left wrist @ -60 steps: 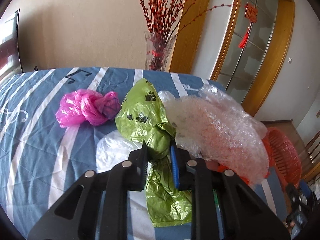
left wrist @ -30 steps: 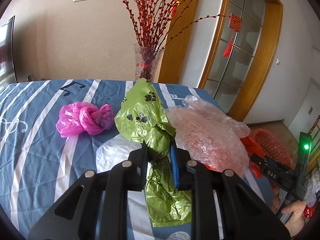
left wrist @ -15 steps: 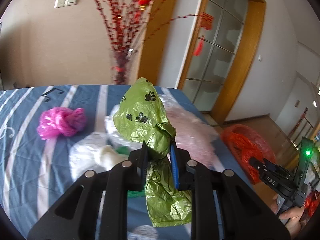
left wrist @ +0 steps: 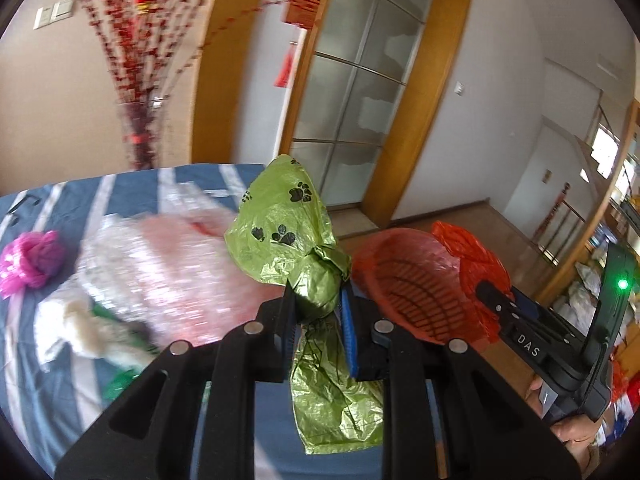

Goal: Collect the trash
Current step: 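Carry the red bag with the right tool into the red basket and release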

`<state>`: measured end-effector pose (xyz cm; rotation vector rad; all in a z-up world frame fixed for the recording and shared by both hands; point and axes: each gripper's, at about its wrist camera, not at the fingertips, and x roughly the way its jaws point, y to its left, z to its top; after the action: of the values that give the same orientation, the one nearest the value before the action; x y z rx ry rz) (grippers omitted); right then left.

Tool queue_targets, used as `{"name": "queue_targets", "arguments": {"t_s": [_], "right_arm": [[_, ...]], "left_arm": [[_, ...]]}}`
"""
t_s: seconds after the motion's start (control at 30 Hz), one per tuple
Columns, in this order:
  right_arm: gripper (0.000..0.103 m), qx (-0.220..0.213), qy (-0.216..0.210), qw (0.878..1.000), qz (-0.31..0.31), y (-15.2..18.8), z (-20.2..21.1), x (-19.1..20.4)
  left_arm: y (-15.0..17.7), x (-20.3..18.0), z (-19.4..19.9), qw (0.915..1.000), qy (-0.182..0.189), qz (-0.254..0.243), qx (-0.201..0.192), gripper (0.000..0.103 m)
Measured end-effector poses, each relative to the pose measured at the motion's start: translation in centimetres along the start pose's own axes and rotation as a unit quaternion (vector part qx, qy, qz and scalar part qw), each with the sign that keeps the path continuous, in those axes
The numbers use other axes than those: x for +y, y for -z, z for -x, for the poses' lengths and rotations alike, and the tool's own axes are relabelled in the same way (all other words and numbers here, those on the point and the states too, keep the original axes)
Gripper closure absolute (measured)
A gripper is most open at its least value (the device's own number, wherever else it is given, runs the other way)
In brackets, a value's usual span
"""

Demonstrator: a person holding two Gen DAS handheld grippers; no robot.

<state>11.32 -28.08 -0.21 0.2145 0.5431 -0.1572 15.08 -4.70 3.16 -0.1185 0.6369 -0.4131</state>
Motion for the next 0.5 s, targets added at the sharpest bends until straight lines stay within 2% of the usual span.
{"name": "queue_targets", "arguments": {"t_s": [0.5], "right_arm": [[0.053,-0.016,0.034,0.998,-0.053,-1.5,-1.3,-5.8]], "left_arm": [[-1.2,-7.7,-8.9,0.9952,0.080,-0.033,0.047,0.082]]}}
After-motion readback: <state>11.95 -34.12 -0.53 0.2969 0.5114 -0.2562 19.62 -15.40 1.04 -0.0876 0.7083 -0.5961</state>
